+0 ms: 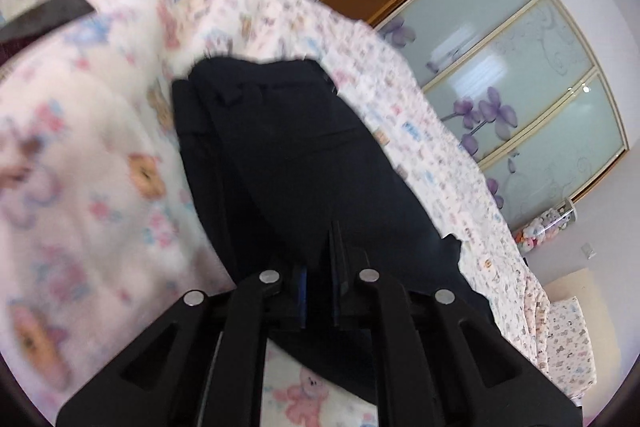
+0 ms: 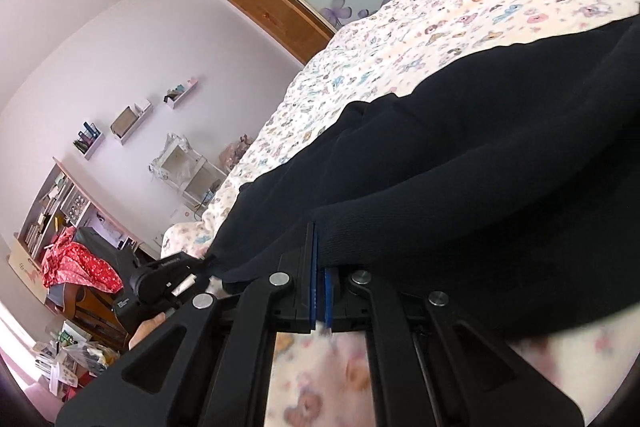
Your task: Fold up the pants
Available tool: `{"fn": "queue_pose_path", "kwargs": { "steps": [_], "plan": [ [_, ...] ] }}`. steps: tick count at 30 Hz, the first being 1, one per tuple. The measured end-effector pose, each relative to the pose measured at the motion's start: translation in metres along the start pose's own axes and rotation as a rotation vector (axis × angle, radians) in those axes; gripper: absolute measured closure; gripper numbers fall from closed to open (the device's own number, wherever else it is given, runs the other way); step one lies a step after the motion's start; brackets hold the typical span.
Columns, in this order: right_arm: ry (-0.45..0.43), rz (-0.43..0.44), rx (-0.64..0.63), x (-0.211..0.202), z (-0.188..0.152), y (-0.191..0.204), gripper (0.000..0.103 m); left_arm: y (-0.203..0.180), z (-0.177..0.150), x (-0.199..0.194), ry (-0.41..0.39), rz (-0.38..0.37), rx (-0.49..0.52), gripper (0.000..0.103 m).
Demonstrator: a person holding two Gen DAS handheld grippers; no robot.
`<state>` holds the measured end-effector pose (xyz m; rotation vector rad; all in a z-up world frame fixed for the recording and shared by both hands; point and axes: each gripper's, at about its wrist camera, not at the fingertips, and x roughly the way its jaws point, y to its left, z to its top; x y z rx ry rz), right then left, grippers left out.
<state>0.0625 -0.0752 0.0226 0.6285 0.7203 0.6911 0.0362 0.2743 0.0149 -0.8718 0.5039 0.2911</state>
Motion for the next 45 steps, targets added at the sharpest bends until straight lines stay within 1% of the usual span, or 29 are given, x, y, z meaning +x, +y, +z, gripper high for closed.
{"fn": "queue_pose_path", "kwargs": {
  "steps": [2,4,5,6,8,11,13,14,17,18,21,24,26,28,29,30,32,33,34,35,36,37,38,39,40,41,42,43,45],
  "plan": [
    [0.019,-0.013,0.008,-0.001,-0.004,-0.004,0.1,-0.002,-0.005,-0.008,-0.032,0.001,0.01,0.095],
    [0.042,-0.036,0.021,0.004,-0.006,-0.011,0.1,0.001,-0.01,-0.006,-0.034,0.018,0.018,0.095],
    [0.055,-0.051,0.026,0.005,-0.006,-0.012,0.1,0.002,-0.011,0.0,-0.016,0.039,0.026,0.095],
    [0.065,-0.063,0.03,0.007,-0.007,-0.014,0.1,0.007,-0.011,0.005,0.012,0.042,0.003,0.094],
    [0.064,-0.067,0.017,0.006,-0.008,-0.013,0.1,0.014,-0.006,0.009,0.043,0.021,-0.045,0.091],
    [0.057,-0.045,0.022,0.006,-0.01,-0.017,0.1,0.021,0.01,0.015,0.085,-0.021,-0.118,0.086],
    [0.061,-0.029,0.038,0.008,-0.012,-0.022,0.1,0.028,0.023,0.02,0.106,-0.034,-0.167,0.08],
    [0.065,-0.022,0.043,0.009,-0.012,-0.024,0.1,0.03,0.026,0.022,0.112,-0.027,-0.17,0.079],
    [0.073,-0.005,0.057,0.01,-0.013,-0.027,0.1,0.032,0.033,0.025,0.128,-0.012,-0.145,0.081],
    [0.074,0.002,0.061,0.01,-0.013,-0.028,0.1,0.03,0.032,0.023,0.116,0.0,-0.124,0.086],
    [0.078,0.013,0.069,0.011,-0.014,-0.028,0.1,0.019,0.025,0.011,0.045,0.039,-0.054,0.089],
    [0.081,0.022,0.074,0.009,-0.014,-0.027,0.1,0.02,0.013,0.004,-0.015,0.072,-0.062,0.092],
    [0.085,0.026,0.077,0.007,-0.015,-0.027,0.1,0.02,0.004,-0.002,-0.059,0.101,-0.044,0.093],
    [0.097,0.0,0.077,0.008,-0.016,-0.026,0.1,0.021,-0.004,-0.002,-0.089,0.128,-0.014,0.093],
    [0.112,-0.034,0.073,0.012,-0.016,-0.025,0.1,0.022,-0.005,0.005,-0.066,0.156,0.004,0.092],
    [0.136,-0.069,0.07,0.015,-0.016,-0.024,0.099,0.024,-0.004,0.009,-0.05,0.166,0.003,0.09],
    [0.182,-0.116,0.064,0.016,-0.015,-0.021,0.094,0.02,-0.003,0.002,-0.052,0.176,0.02,0.085],
    [0.204,-0.128,0.053,0.013,-0.015,-0.017,0.086,0.019,-0.005,-0.006,-0.069,0.206,0.026,0.073],
    [0.228,-0.139,0.023,0.005,-0.016,-0.012,0.074,0.018,-0.008,-0.016,-0.097,0.23,0.03,0.061],
    [0.241,-0.147,0.006,-0.004,-0.017,-0.009,0.066,0.016,-0.012,-0.03,-0.139,0.233,0.036,0.056],
    [0.252,-0.149,-0.003,-0.015,-0.017,-0.007,0.051,0.014,-0.017,-0.042,-0.173,0.238,0.04,0.045],
    [0.255,-0.134,-0.001,-0.033,-0.018,-0.007,0.046,0.01,-0.021,-0.053,-0.203,0.24,0.042,0.036],
    [0.247,-0.122,0.007,-0.05,-0.016,-0.009,0.046,0.007,-0.026,-0.061,-0.221,0.233,0.047,0.032],
    [0.228,-0.112,0.021,-0.068,-0.012,-0.012,0.046,0.0,-0.03,-0.069,-0.237,0.215,0.051,0.024],
    [0.175,-0.105,0.067,-0.099,-0.001,-0.023,0.046,-0.008,-0.035,-0.073,-0.239,0.163,0.059,0.016],
    [0.139,-0.108,0.108,-0.117,0.006,-0.032,0.046,-0.015,-0.038,-0.072,-0.214,0.118,0.07,0.013],
    [0.095,-0.114,0.17,-0.137,0.018,-0.046,0.046,-0.022,-0.04,-0.068,-0.17,0.065,0.081,0.007],
    [0.035,-0.117,0.256,-0.164,0.035,-0.066,0.046,-0.033,-0.046,-0.056,-0.084,-0.003,0.101,0.007],
    [-0.049,-0.151,0.368,-0.201,0.061,-0.094,0.046,-0.045,-0.056,-0.041,-0.005,-0.052,0.138,0.007]
  ]
}}
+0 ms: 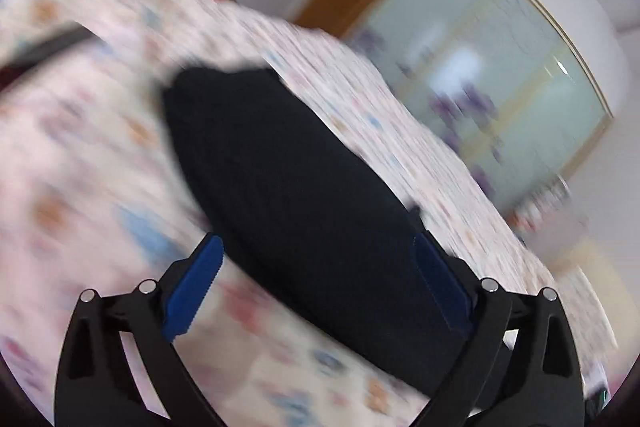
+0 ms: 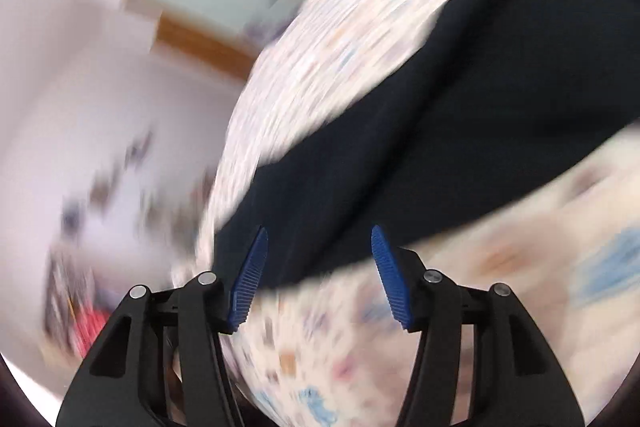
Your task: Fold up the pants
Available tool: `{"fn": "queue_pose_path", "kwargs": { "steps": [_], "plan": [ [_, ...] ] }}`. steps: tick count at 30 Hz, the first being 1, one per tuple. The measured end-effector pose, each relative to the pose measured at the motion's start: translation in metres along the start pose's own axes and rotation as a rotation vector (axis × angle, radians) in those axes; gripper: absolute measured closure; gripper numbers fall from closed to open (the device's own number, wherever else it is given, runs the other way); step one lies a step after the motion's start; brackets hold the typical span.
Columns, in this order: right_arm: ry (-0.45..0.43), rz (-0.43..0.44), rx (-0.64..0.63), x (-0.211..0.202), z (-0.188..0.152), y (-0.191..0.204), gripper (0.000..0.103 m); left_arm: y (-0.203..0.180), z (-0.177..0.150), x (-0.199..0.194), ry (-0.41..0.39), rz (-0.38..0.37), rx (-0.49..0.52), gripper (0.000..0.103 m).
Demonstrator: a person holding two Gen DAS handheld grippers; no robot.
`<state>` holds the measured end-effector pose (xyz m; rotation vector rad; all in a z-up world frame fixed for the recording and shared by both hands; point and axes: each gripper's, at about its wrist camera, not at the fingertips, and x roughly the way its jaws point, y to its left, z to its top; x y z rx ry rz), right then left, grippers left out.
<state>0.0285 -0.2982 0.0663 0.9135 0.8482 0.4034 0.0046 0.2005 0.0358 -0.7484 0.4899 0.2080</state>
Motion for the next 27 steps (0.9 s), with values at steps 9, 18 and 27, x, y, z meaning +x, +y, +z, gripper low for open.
{"fn": "queue_pose_path", "kwargs": {
  "steps": [9,18,27],
  "plan": [
    [-0.209,-0.651,0.066,-0.098,0.079,-0.066,0.048,-0.005,-0.021,0.044,0.103,0.147,0.16,0.002],
    [-0.146,-0.641,0.005,-0.09,0.059,-0.095,0.058,-0.004,-0.028,0.041,0.099,0.142,0.169,0.002],
    [-0.086,-0.803,-0.24,-0.083,0.04,-0.058,0.093,-0.004,-0.029,0.04,0.098,0.14,0.171,0.002]
  ]
}}
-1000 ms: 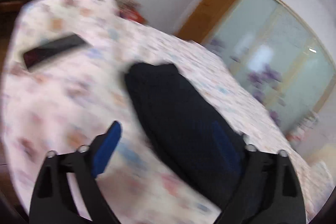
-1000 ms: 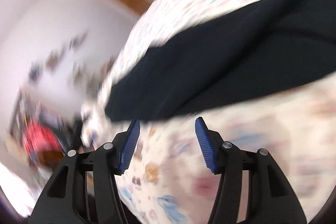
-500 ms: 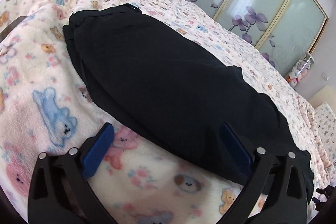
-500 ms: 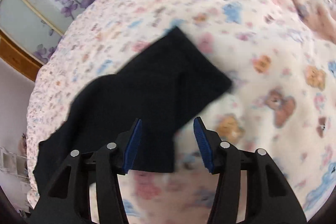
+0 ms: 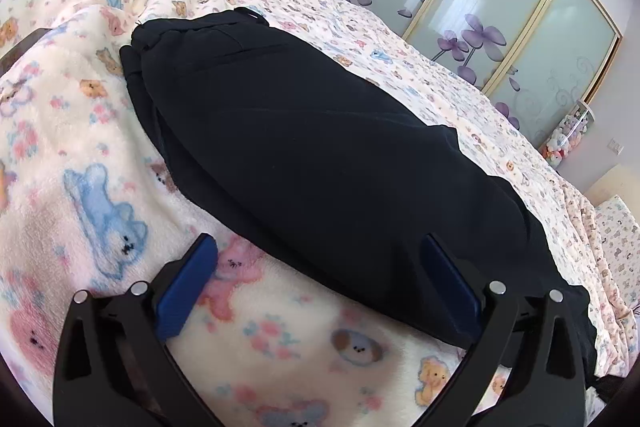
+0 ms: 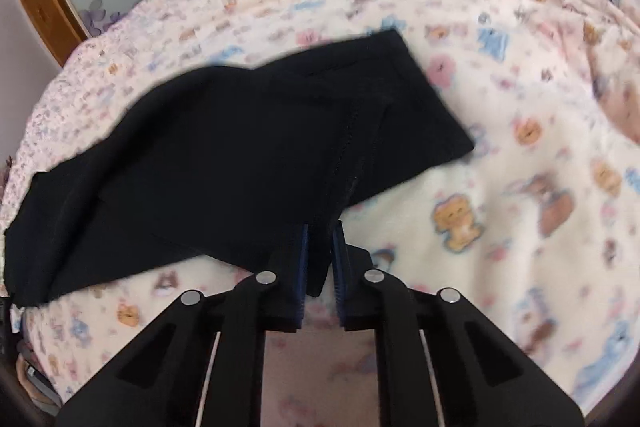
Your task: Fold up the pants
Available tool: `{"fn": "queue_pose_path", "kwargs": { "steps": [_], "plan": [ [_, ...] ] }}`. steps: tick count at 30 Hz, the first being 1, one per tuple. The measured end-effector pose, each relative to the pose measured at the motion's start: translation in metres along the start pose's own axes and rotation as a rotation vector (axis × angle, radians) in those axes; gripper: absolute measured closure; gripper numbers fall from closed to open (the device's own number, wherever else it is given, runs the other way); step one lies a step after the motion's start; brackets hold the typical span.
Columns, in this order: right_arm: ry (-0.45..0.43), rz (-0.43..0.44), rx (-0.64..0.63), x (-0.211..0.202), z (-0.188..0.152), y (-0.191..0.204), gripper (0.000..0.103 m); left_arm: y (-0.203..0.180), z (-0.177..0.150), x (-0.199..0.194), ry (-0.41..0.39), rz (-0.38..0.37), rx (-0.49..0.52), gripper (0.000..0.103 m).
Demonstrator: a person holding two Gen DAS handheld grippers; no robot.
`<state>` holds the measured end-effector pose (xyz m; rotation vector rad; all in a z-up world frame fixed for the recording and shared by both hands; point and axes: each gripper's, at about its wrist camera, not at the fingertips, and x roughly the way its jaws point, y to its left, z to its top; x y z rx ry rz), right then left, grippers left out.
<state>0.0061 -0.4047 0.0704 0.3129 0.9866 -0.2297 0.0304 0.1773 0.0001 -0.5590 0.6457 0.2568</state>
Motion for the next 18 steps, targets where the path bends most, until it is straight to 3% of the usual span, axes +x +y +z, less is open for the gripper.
{"fn": "queue_pose_path", "kwargs": {
  "steps": [6,11,13,15,16,18],
  "plan": [
    [-0.132,-0.031,-0.056,-0.028,0.038,0.006,0.1,0.0,0.0,0.0,0.0,0.002,0.001,0.002],
    [-0.337,-0.194,-0.172,-0.052,0.075,0.021,0.1,0.0,-0.001,0.0,-0.003,-0.005,-0.003,0.002],
    [-0.37,-0.267,-0.202,-0.046,0.078,0.017,0.1,-0.001,0.0,0.001,-0.002,-0.003,-0.002,0.002],
    [-0.276,-0.311,-0.183,-0.016,0.079,-0.003,0.1,0.0,0.0,0.0,-0.002,-0.004,-0.002,0.002],
    [-0.152,-0.302,-0.139,0.015,0.078,-0.024,0.1,0.0,0.0,0.0,-0.002,-0.004,-0.002,0.002],
    [-0.03,-0.229,-0.05,0.046,0.069,-0.05,0.1,-0.001,-0.001,0.001,-0.001,-0.002,-0.001,0.002]
  ]
}}
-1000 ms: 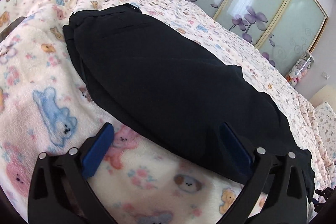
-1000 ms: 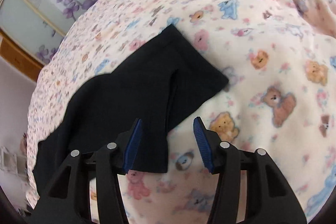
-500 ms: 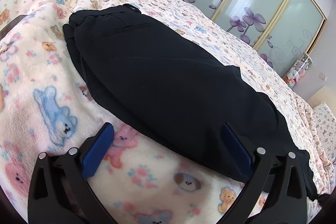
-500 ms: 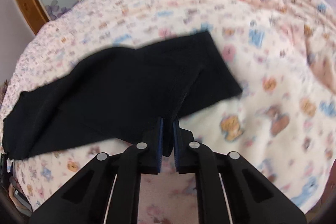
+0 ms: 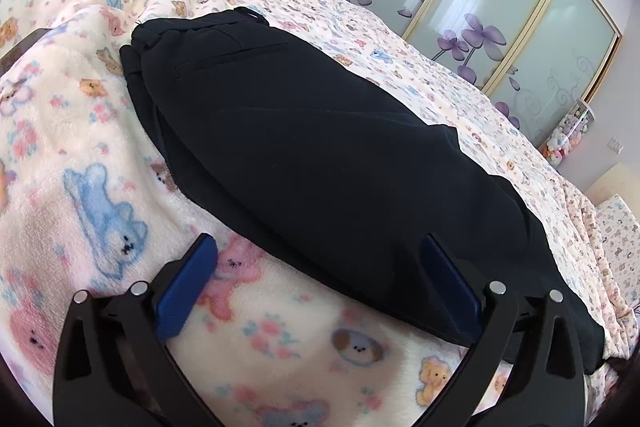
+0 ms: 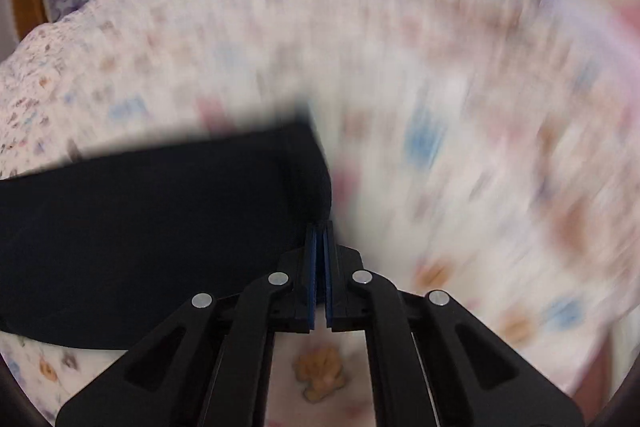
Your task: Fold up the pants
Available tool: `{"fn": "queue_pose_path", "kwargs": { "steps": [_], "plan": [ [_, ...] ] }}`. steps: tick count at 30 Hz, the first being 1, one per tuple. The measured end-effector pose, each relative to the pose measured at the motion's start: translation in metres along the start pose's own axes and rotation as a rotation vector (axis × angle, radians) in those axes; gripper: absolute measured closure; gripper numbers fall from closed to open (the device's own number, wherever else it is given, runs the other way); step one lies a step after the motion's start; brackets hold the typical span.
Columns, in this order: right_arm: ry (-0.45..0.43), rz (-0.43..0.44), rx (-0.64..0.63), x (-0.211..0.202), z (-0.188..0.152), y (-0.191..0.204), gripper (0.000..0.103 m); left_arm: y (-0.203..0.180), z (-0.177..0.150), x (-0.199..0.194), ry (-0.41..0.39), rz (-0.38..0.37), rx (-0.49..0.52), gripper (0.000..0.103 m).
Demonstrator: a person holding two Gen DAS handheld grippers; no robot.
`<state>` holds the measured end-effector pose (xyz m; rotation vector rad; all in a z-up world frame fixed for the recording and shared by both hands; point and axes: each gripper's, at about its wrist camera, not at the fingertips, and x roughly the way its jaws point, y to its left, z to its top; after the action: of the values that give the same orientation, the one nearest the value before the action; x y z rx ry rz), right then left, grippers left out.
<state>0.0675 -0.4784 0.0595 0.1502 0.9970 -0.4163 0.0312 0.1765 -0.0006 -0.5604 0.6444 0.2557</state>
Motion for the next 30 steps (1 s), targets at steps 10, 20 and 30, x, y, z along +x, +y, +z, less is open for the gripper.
{"fn": "queue_pose_path", "kwargs": {
  "steps": [10,20,30],
  "plan": [
    [-0.086,0.376,0.472,-0.047,-0.015,-0.093,0.048,0.0,-0.001,0.0,0.001,0.002,0.003,0.002],
    [0.061,0.396,0.515,-0.001,-0.031,-0.071,0.067,0.002,-0.001,-0.001,-0.008,-0.022,-0.007,0.002],
    [-0.163,0.269,0.405,-0.037,-0.012,-0.058,0.096,0.003,-0.001,-0.001,-0.006,-0.02,-0.005,0.002]
  ]
}}
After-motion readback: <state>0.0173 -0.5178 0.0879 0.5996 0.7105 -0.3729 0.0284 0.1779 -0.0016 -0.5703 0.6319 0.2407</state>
